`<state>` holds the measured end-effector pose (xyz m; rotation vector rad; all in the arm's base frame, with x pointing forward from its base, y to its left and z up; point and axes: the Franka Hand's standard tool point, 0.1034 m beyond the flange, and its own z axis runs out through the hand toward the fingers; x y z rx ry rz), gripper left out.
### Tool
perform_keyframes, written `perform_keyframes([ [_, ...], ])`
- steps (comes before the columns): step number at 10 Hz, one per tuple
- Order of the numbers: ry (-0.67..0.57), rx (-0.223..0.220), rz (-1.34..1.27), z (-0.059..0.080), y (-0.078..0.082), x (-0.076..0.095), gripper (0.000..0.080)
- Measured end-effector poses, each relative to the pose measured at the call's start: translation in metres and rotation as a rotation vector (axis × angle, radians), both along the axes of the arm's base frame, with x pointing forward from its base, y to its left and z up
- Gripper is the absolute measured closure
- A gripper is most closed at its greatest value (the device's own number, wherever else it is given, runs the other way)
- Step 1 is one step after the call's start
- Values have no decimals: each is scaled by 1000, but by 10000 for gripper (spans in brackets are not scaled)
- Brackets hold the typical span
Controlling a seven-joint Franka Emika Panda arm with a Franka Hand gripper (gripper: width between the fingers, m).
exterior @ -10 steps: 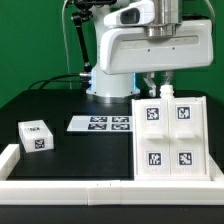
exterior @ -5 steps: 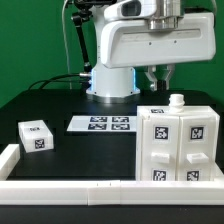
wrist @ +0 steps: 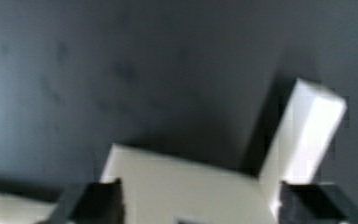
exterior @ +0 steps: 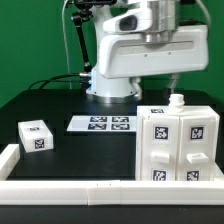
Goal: Assemble cabinet
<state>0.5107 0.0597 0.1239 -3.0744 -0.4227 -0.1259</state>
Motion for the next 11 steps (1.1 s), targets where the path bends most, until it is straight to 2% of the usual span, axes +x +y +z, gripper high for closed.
perform_keyframes([
  [1, -1, -9, 15, -8, -17, -22, 215],
  [2, -4, -19, 57, -17, -35, -39, 215],
  [3, 7, -27, 111, -28, -66, -60, 57],
  [4, 20, -30, 125, -34, -96, -69, 16],
  [7, 25, -46, 172, -35, -164, -67, 3],
  [8, 15, -50, 165, -31, -171, -60, 2],
  [11, 16, -49, 168, -31, -169, -61, 2],
])
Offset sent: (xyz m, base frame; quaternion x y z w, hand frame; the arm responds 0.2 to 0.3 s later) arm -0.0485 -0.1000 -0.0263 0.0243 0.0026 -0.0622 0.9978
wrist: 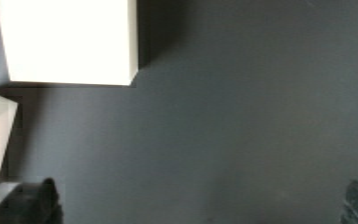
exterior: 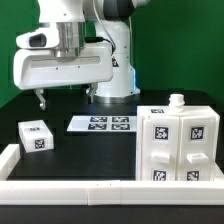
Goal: Assemble cabinet
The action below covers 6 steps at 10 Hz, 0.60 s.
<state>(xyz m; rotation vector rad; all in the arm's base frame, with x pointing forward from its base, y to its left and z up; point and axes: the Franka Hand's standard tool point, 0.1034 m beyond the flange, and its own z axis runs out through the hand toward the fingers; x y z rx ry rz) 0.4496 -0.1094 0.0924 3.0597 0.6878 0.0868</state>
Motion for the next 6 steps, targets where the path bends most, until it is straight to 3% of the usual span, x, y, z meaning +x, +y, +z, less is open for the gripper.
perform_keyframes([
  [2, 2, 0, 1, -1, -1, -1, 2],
  [6, 51, -9, 71, -31, -59, -26, 2],
])
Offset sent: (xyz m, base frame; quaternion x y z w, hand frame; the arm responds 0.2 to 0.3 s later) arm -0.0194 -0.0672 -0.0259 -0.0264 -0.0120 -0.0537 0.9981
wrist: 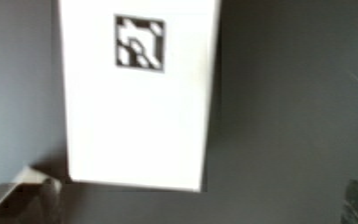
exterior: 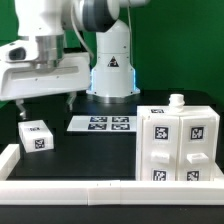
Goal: Assemble cabinet
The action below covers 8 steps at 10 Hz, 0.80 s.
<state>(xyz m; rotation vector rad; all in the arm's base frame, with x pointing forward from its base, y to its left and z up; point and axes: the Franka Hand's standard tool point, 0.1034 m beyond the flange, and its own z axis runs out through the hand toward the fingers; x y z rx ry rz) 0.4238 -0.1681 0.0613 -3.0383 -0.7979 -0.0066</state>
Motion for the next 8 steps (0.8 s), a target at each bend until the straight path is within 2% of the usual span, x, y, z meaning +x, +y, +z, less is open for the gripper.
perform_keyframes([
  [4, 42, 10, -10, -24, -12, -13, 2],
  [8, 50, 10, 6, -39, -17, -18, 2],
])
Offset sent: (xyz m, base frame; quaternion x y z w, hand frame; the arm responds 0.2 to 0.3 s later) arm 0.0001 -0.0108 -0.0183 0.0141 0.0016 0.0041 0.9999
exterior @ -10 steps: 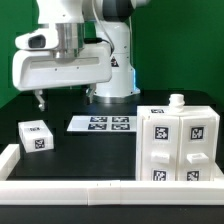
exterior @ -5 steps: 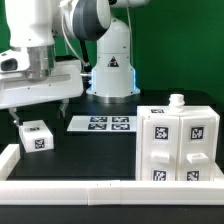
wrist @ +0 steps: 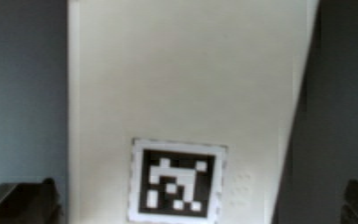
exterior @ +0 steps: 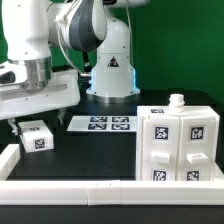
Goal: Assemble cabinet
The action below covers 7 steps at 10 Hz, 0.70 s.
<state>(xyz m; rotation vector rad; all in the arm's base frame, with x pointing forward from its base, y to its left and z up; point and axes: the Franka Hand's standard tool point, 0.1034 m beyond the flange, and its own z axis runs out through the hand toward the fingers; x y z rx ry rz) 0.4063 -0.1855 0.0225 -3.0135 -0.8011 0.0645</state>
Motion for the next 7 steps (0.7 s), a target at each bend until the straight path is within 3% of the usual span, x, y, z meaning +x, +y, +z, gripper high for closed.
perform_keyframes([
  [7, 8, 0, 7, -15, -4, -8, 2],
])
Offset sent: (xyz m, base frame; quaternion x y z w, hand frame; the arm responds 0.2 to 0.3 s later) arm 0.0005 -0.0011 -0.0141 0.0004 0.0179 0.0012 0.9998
